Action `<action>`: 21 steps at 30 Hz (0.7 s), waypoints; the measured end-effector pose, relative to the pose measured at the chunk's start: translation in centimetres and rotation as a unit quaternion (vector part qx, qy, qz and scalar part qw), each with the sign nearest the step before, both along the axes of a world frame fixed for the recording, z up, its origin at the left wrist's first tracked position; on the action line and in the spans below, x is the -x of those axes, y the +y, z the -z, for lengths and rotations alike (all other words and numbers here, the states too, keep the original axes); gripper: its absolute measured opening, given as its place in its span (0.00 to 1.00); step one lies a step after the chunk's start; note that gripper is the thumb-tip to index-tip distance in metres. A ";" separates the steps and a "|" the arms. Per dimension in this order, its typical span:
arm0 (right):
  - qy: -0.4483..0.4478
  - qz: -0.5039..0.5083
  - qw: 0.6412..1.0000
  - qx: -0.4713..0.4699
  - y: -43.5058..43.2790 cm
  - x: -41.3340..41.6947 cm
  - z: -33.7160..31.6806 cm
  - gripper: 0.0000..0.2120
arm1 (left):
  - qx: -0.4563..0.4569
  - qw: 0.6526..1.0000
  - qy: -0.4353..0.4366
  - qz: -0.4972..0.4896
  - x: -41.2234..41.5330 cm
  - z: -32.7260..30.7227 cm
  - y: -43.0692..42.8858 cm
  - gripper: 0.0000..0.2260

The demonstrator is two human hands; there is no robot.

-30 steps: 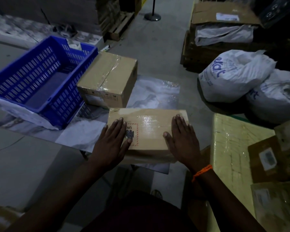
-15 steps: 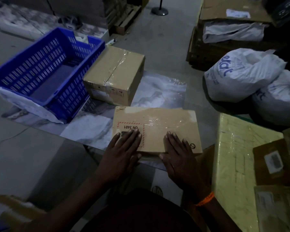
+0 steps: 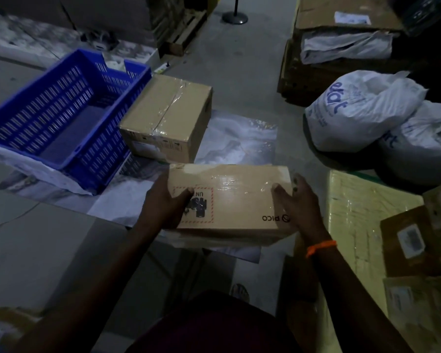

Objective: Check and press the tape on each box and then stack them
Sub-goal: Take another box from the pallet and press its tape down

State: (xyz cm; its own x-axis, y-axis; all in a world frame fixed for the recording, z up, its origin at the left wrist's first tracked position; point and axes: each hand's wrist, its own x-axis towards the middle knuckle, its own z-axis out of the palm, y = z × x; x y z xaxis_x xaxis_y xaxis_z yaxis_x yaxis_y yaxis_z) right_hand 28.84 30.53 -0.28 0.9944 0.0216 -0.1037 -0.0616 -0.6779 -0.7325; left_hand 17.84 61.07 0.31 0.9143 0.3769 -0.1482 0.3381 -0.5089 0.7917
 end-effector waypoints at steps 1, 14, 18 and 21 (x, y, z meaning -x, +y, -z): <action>0.039 0.001 0.998 -0.040 0.0 -1.0 -0.3 0.20 | 0.048 0.999 0.013 -0.010 -0.5 -0.2 0.2 0.28; -0.052 0.127 0.972 -0.188 0.1 1.4 1.1 0.18 | 0.205 0.963 -0.102 -0.144 3.4 1.1 -0.6 0.27; 0.002 0.101 0.986 -0.134 -1.6 4.9 5.6 0.34 | 0.157 0.979 -0.030 -0.127 7.0 3.9 -1.4 0.30; 0.022 0.078 0.992 -0.093 -1.9 6.7 7.5 0.35 | 0.150 0.982 -0.006 -0.117 8.8 6.1 -1.5 0.26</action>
